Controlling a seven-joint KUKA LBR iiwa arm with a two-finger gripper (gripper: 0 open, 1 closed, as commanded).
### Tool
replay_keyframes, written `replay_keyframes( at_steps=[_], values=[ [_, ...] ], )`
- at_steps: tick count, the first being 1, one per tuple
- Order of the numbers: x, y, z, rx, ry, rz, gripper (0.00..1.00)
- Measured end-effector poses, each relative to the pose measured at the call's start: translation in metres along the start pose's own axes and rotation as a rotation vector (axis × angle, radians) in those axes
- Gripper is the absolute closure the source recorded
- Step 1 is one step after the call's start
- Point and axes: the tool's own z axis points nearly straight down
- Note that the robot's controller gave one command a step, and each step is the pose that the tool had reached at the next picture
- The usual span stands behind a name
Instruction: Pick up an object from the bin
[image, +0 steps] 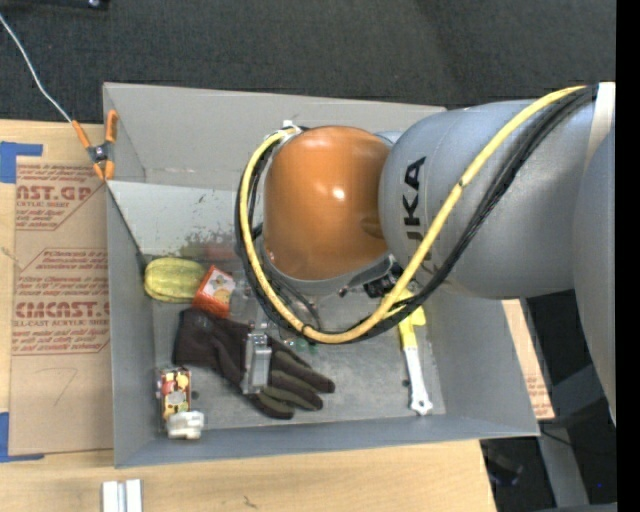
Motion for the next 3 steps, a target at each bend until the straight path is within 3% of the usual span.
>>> replay_keyframes(
  at_steps=[1, 2, 3],
  values=[
    [-0.002, -0.001, -0.005, -0.002, -0.008, 0.003, 0.0],
    [-0.018, 0.018, 0.052, -0.002, -0.012, -0.268, 0.0],
    [-0.009, 0.046, 0.138, -0.002, -0.003, -0.401, 0.0]
  ],
)
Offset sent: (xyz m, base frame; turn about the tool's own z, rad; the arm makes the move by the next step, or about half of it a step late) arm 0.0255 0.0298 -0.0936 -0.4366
